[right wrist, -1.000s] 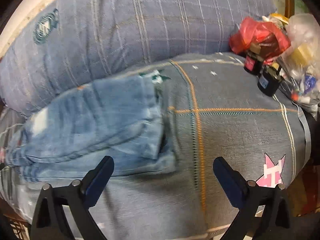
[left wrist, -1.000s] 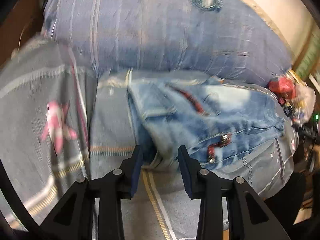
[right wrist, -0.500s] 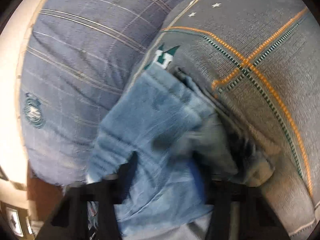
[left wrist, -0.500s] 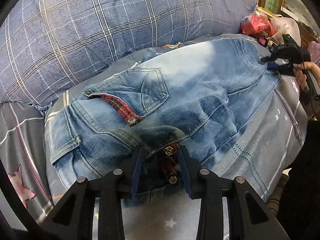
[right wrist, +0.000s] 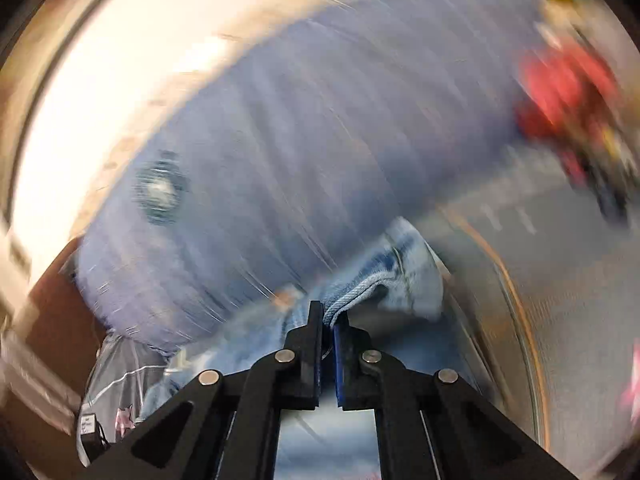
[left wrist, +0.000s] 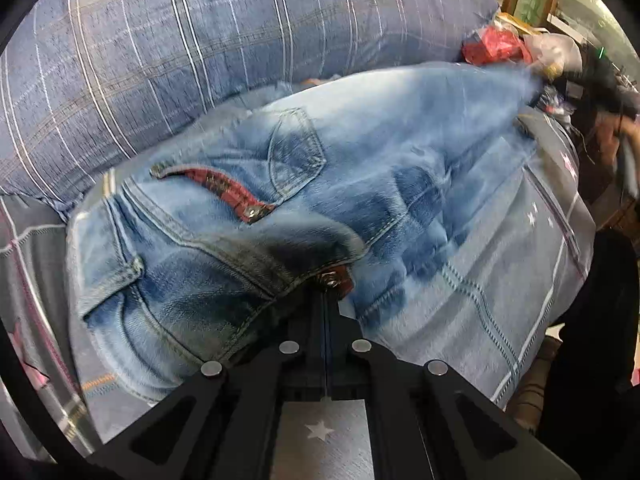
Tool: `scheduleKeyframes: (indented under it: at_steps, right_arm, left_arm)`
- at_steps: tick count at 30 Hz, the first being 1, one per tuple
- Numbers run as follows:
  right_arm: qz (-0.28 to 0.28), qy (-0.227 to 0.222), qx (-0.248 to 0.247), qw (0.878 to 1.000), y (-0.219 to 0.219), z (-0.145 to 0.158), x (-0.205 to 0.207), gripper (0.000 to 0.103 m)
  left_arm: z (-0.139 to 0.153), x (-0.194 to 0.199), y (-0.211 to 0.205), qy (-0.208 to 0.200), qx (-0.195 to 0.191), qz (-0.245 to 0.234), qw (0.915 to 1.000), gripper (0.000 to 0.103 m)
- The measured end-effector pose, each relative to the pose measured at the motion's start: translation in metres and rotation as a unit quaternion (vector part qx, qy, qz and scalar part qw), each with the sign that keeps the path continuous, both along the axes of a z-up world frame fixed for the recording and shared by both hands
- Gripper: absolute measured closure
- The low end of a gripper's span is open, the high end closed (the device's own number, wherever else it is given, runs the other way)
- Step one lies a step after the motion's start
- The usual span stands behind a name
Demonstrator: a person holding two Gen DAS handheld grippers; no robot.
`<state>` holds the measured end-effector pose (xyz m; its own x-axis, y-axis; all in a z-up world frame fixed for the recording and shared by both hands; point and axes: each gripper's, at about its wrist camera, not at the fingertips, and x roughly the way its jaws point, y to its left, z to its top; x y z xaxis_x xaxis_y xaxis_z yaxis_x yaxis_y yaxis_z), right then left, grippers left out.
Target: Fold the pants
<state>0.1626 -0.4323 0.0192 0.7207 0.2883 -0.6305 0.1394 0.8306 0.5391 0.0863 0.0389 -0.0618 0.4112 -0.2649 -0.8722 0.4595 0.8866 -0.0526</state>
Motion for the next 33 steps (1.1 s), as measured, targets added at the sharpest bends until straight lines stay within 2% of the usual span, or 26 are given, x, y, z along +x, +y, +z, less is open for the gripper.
scheduleKeyframes:
  at_steps: [2, 4, 5, 6, 7, 8, 9, 10, 11, 12, 14, 15, 17, 20, 22, 24, 26, 28, 31, 33]
  right_arm:
    - [-0.033, 0.083, 0.019, 0.996, -0.018, -0.059, -0.015, 0.098]
    - [-0.036, 0.150, 0.029, 0.988, -0.026, -0.107, -0.022, 0.097]
    - [-0.040, 0.143, 0.049, 0.988, -0.030, -0.120, -0.030, 0.097]
    - [-0.049, 0.125, 0.064, 0.989, -0.033, -0.119, -0.036, 0.092]
    - [-0.057, 0.129, 0.062, 0.988, -0.034, -0.116, -0.037, 0.085]
    - [-0.068, 0.133, 0.051, 0.987, -0.031, -0.109, -0.038, 0.080]
    - [-0.072, 0.133, 0.036, 0.988, -0.029, -0.100, -0.038, 0.071]
    - [-0.074, 0.129, 0.016, 0.989, -0.026, -0.091, -0.039, 0.047]
    - [-0.080, 0.125, -0.019, 0.989, -0.017, -0.079, -0.042, 0.031]
    - [-0.085, 0.114, -0.045, 0.989, -0.006, -0.067, -0.044, 0.020]
    - [-0.067, 0.094, -0.062, 0.991, 0.005, -0.051, -0.050, 0.020]
    - [-0.055, 0.086, -0.064, 0.993, 0.015, -0.046, -0.051, 0.020]
    - [-0.014, 0.067, -0.060, 0.996, 0.046, -0.038, -0.051, 0.020]
    - [0.100, 0.051, -0.064, 0.992, 0.104, -0.039, -0.044, 0.020]
    - [0.193, 0.051, -0.070, 0.977, 0.154, -0.047, -0.039, 0.020]
    - [0.251, 0.053, -0.065, 0.964, 0.190, -0.052, -0.038, 0.020]
    - [0.313, 0.044, -0.076, 0.946, 0.230, -0.054, -0.038, 0.020]
    - [0.355, 0.032, -0.110, 0.928, 0.261, -0.053, -0.041, 0.020]
    - [0.413, 0.012, -0.161, 0.896, 0.298, -0.051, -0.044, 0.020]
    - [0.435, 0.004, -0.186, 0.881, 0.312, -0.054, -0.046, 0.020]
  left_arm:
    - [-0.006, -0.001, -0.001, 0.008, 0.000, -0.003, 1.0000, 0.103]
    - [-0.008, -0.003, 0.001, 0.011, 0.003, -0.007, 0.9999, 0.103]
    - [-0.006, -0.005, 0.003, 0.008, 0.001, -0.006, 0.9999, 0.103]
    - [-0.002, -0.006, 0.006, 0.006, -0.006, -0.004, 1.0000, 0.103]
    - [0.003, -0.009, 0.011, 0.002, -0.019, 0.000, 0.9998, 0.103]
    - [0.007, -0.011, 0.015, -0.003, -0.029, 0.005, 0.9996, 0.103]
    - [0.015, -0.014, 0.020, -0.010, -0.041, 0.011, 0.9990, 0.103]
    - [0.022, -0.016, 0.025, -0.016, -0.054, 0.018, 0.9983, 0.101]
    - [0.027, -0.019, 0.030, -0.020, -0.064, 0.023, 0.9975, 0.095]
    - [0.032, -0.017, 0.031, -0.021, -0.069, 0.027, 0.9970, 0.089]
    - [0.036, -0.016, 0.035, -0.027, -0.068, 0.039, 0.9966, 0.042]
    - [0.038, -0.017, 0.038, -0.033, -0.065, 0.049, 0.9961, 0.035]
    - [0.040, -0.014, 0.045, -0.033, -0.075, 0.073, 0.9940, 0.034]
    - [0.036, -0.007, 0.071, 0.002, -0.140, 0.128, 0.9818, 0.034]
    - [0.030, -0.003, 0.091, 0.025, -0.184, 0.177, 0.9664, 0.034]
    - [0.021, 0.000, 0.107, 0.050, -0.219, 0.222, 0.9487, 0.034]
    - [0.016, 0.001, 0.117, 0.062, -0.203, 0.262, 0.9413, 0.034]
    - [0.017, -0.002, 0.124, 0.064, -0.199, 0.281, 0.9368, 0.034]
    - [0.019, -0.010, 0.131, 0.067, -0.225, 0.286, 0.9291, 0.034]
    - [0.012, -0.010, 0.130, 0.080, -0.230, 0.290, 0.9255, 0.034]
